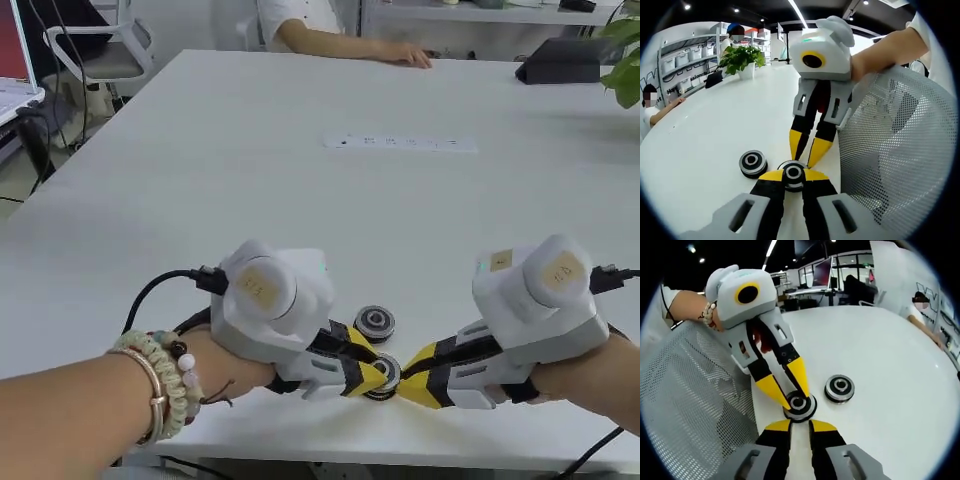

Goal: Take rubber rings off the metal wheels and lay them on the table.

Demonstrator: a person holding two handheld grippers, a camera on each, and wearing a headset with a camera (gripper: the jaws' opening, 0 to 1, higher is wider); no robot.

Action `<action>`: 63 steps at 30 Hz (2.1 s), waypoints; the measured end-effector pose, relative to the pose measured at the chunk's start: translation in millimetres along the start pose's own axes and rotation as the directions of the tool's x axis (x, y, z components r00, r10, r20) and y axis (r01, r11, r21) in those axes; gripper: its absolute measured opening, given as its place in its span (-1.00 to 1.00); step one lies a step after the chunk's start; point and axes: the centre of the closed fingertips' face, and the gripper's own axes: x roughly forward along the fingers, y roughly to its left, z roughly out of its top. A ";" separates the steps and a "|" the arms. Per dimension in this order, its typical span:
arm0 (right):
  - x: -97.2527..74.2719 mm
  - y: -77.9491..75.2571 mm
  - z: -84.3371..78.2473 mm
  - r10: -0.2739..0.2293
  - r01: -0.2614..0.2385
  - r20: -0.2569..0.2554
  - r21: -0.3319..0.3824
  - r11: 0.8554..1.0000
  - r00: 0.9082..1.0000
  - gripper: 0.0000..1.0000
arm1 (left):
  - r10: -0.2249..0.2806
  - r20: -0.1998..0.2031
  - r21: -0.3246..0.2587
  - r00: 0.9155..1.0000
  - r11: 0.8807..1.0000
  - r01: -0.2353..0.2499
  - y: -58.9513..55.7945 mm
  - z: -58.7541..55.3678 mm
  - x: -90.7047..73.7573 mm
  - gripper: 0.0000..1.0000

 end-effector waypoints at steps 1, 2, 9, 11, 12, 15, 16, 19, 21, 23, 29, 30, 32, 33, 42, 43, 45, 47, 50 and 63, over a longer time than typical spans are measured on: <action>0.1 0.0 0.2 0.000 0.000 0.000 -0.001 1.000 1.000 -0.61 | 0.000 0.000 0.000 1.000 1.000 0.000 0.1 0.1 0.2 -0.86; 0.2 0.3 1.6 -0.001 0.001 0.009 -0.014 1.000 1.000 -0.60 | 0.000 0.001 -0.001 1.000 1.000 0.000 0.2 0.1 0.2 -0.86; 5.8 3.9 10.3 -0.011 0.014 0.043 -0.054 0.998 0.999 -0.35 | -0.002 0.002 -0.001 1.000 1.000 0.002 0.3 0.2 0.2 -0.86; 5.5 4.5 13.4 -0.011 0.016 0.054 -0.093 0.996 0.998 -0.47 | -0.002 0.002 -0.001 1.000 1.000 0.002 0.5 0.3 0.3 -0.86; 4.8 2.6 13.3 -0.016 0.021 0.052 -0.108 0.994 0.999 -0.50 | -0.003 0.003 -0.001 1.000 1.000 0.003 0.4 0.3 0.2 -0.86; 3.6 3.1 11.7 -0.010 0.015 0.049 -0.101 0.995 0.999 -0.52 | -0.004 0.003 -0.001 1.000 1.000 0.004 0.6 0.3 0.2 -0.86; 3.2 2.7 9.9 -0.009 0.013 0.039 -0.110 0.994 0.999 -0.54 | -0.004 0.003 -0.001 1.000 1.000 0.004 0.6 0.3 0.2 -0.86; 2.4 2.9 2.5 -0.007 0.008 0.003 -0.137 0.990 1.000 -0.66 | -0.005 0.003 -0.002 1.000 1.000 0.005 0.8 0.1 0.3 -0.86; 0.4 1.4 -0.3 -0.011 0.010 -0.007 -0.154 0.988 1.000 -0.78 | -0.004 0.003 -0.002 1.000 1.000 0.004 0.9 0.1 0.3 -0.86; -0.9 0.2 -0.8 -0.012 0.011 -0.006 -0.150 0.989 1.000 -0.85 | -0.004 0.002 -0.002 1.000 1.000 0.004 1.0 0.1 0.4 -0.86; -0.1 -1.8 -1.8 -0.021 0.019 -0.016 -0.152 0.988 1.000 -0.93 | -0.003 0.001 -0.004 1.000 1.000 0.003 1.1 0.1 0.6 -0.86; 0.1 -2.1 -1.8 -0.023 0.020 -0.017 -0.148 0.989 1.000 -0.95 | -0.003 0.001 -0.005 1.000 1.000 0.003 1.2 0.1 0.6 -0.86; 0.1 -3.0 -1.5 -0.030 0.027 -0.019 -0.140 0.990 0.999 -0.98 | -0.002 0.001 -0.005 1.000 1.000 0.002 1.1 0.0 0.6 -0.86; 0.2 -3.3 -1.5 -0.032 0.029 -0.021 -0.134 0.991 0.999 -0.99 | -0.002 0.001 -0.005 1.000 1.000 0.002 1.0 0.0 0.6 -0.86; -0.9 -8.9 -1.3 -0.063 0.064 -0.037 0.010 0.998 0.997 -1.00 | 0.000 0.001 0.000 1.000 1.000 0.000 0.8 -0.1 0.6 -0.86; -1.5 -9.7 -1.0 -0.061 0.062 -0.029 0.020 0.998 0.998 -1.00 | 0.000 0.001 0.001 1.000 1.000 0.000 0.6 0.0 0.6 -0.86; -1.4 -8.4 -2.2 -0.059 0.059 -0.011 0.002 0.998 0.998 -1.00 | -0.001 0.000 0.002 1.000 1.000 0.001 0.6 0.0 0.6 -0.86; -0.8 -8.7 -0.7 -0.074 0.073 -0.004 -0.074 0.995 0.997 -1.00 | 0.000 0.000 0.002 1.000 1.000 0.000 0.6 0.1 0.6 -0.86; -0.5 -7.1 -2.2 -0.068 0.067 -0.025 -0.003 0.998 0.997 -1.00 | 0.000 0.001 0.000 1.000 1.000 0.000 1.1 0.1 0.5 -0.86; -8.8 -11.6 9.9 -0.005 -0.029 0.085 0.398 0.917 0.996 -1.00 | -0.001 0.006 -0.002 1.000 1.000 0.001 0.7 0.1 0.2 -0.86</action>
